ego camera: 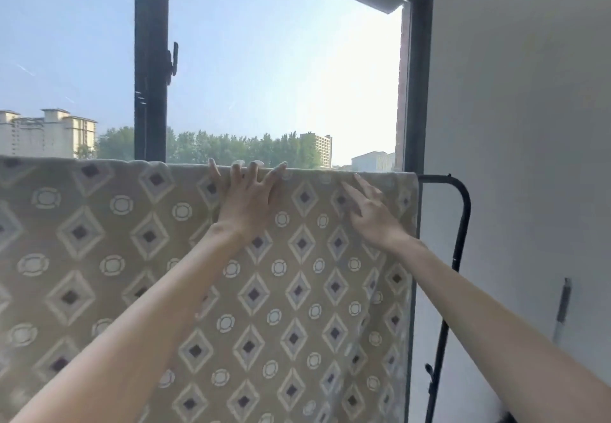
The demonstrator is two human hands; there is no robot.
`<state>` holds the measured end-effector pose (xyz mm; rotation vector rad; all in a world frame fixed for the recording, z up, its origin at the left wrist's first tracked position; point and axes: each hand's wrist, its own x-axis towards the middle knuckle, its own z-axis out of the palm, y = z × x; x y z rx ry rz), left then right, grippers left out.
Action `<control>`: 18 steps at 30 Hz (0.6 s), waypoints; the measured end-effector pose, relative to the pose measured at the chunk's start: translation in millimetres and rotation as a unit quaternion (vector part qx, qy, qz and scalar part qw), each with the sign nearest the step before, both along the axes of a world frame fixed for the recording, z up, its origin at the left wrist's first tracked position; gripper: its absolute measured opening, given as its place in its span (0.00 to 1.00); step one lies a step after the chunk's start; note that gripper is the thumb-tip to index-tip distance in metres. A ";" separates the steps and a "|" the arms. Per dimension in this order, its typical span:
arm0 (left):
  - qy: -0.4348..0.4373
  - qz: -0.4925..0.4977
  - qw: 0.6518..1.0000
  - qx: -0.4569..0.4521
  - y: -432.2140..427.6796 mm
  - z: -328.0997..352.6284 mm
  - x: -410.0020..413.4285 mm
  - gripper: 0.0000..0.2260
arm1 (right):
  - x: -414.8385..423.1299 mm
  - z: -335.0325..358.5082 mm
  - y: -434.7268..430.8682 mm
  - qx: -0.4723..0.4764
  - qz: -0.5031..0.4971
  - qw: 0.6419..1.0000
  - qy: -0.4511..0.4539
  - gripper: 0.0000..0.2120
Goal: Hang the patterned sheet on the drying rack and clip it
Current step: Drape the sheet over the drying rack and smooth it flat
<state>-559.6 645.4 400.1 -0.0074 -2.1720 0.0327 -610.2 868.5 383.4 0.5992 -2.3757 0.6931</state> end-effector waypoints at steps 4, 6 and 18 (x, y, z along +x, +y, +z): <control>-0.003 -0.005 1.000 -0.004 47.7 0.2 -19.5 0.20 | -18.6 -10.4 48.8 -0.044 -0.039 0.998 -0.023 0.26; -0.002 -0.005 1.000 -0.014 68.7 1.0 -26.8 0.20 | -28.8 -15.6 68.5 -0.073 -0.055 0.996 -0.002 0.28; 0.117 -0.037 0.988 -0.093 131.3 6.8 -83.2 0.15 | -77.7 -21.4 90.7 -0.325 0.083 0.942 0.016 0.28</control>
